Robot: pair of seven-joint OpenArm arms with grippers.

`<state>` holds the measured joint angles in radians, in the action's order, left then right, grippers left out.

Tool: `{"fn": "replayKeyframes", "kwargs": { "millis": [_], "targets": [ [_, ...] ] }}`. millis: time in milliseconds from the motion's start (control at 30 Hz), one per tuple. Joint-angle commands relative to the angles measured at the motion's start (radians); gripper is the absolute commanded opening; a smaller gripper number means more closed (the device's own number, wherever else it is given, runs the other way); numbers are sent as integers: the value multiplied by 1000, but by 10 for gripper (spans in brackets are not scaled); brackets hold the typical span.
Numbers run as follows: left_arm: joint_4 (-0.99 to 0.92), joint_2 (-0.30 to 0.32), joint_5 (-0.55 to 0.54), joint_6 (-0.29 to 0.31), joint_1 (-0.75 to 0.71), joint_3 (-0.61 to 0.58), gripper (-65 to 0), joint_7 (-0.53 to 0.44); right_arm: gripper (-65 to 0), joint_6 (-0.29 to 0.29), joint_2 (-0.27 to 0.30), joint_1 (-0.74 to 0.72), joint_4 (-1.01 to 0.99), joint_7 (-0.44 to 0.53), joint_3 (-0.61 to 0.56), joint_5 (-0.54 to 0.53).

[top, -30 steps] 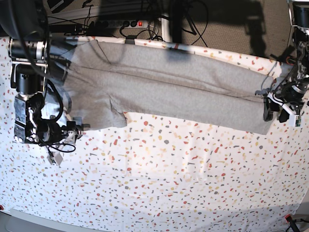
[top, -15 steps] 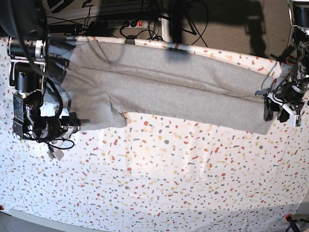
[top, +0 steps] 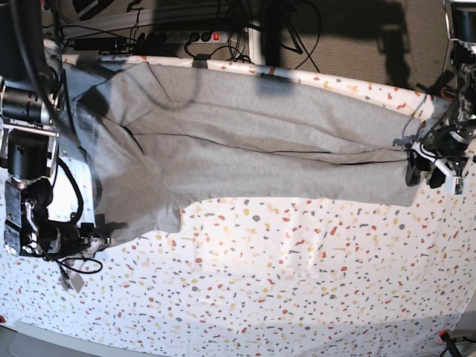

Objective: Fold the T-shirt properly
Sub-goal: 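Lower the right gripper and grasp the shirt's sleeve end, then fold the sleeve end inward toward the shirt's middle with the right gripper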

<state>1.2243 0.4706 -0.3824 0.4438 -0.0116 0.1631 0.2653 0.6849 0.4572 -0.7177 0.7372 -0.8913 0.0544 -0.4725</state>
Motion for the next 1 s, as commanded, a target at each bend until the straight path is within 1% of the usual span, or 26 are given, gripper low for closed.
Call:
{"fn": "replayKeyframes", "kwargs": {
  "millis": [0,33,100,200,300,367,500,600,700,767,967],
  "targets": [
    [18,20,-11,0,14,8,-298,-27,-650,1,16,-43,15,-12,4,-26],
    [18,20,-11,0,14,8,-298,-27,-650,13,16,-45,18,-49,4,-50],
    [18,20,-11,0,14,8,-298,-27,-650,13,16,-43,38,-151,4,-121],
    [18,20,-11,0,14,8,-298,-27,-650,13,17,-37,90,-309,4,-266],
    [18,20,-11,0,14,8,-298,-27,-650,13,17,0,194,-410,4,-423],
    [18,20,-11,0,14,8,-298,-27,-650,13,17,53,299,-415,4,-475],
    [18,20,-11,0,14,8,-298,-27,-650,13,16,193,556,-417,4,-499],
    [18,20,-11,0,14,8,-298,-27,-650,13,16,308,744,-415,4,-489],
    [17,21,-11,0,14,8,-298,-25,-650,13,10,422,879,-413,4,-482],
    [17,20,-11,0,14,8,-298,-23,-650,13,-16,489,951,-412,4,-481],
    [17,20,-11,0,14,8,-298,-23,-650,13,-131,638,1085,-408,4,-485]
  ]
}}
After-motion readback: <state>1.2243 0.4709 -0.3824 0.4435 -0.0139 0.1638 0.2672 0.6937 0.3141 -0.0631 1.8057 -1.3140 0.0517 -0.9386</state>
